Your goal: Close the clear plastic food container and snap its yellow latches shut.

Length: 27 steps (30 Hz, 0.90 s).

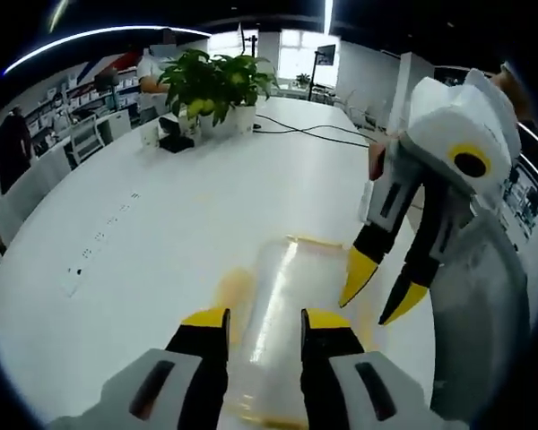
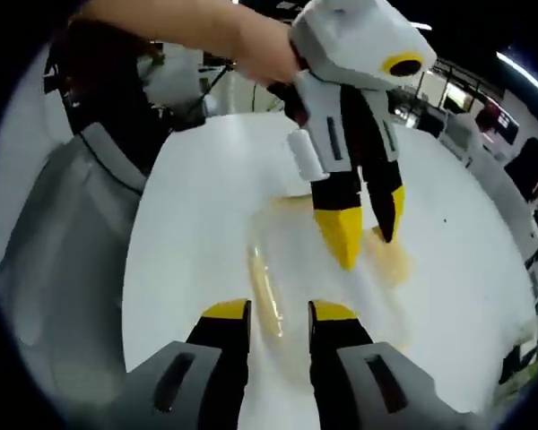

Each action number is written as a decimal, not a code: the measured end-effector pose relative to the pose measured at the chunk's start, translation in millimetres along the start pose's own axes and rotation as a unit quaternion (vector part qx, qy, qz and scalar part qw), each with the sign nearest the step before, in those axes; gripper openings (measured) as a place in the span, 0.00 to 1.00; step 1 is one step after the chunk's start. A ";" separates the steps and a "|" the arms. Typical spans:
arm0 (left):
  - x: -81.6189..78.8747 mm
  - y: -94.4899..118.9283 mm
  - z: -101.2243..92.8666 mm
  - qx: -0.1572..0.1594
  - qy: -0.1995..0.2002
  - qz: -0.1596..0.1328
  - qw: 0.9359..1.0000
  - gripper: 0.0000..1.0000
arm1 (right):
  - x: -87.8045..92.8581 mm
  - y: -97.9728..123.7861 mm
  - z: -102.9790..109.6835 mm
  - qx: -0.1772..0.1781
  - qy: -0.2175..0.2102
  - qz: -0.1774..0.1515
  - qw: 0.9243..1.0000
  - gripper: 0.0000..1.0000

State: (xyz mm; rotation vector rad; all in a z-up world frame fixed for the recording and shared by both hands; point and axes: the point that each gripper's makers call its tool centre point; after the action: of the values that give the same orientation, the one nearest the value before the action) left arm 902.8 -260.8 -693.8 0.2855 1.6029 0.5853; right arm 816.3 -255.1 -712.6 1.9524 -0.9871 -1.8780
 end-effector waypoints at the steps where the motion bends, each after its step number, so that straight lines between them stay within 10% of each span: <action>1: 0.4 -0.5 1.1 0.001 -0.001 0.002 1.000 0.25 | 0.1 -0.4 -1.5 0.005 0.014 0.002 1.000 0.23; 27: 12.0 -21.3 3.2 0.117 0.042 0.099 0.987 0.25 | 2.7 -9.1 -5.1 0.019 0.111 0.026 0.993 0.26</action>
State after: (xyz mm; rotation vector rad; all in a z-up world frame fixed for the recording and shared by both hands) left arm 907.8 -271.8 -715.4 0.6069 1.7394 0.5657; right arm 823.6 -251.5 -719.5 2.0803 -1.0021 -1.5831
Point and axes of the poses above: the point that each gripper's makers call its tool centre point, and the gripper's own axes: y roughly backward along the fingers, z roughly to its left, x roughly out of its underside, and after that the axes turned 13 degrees about -z, right-handed
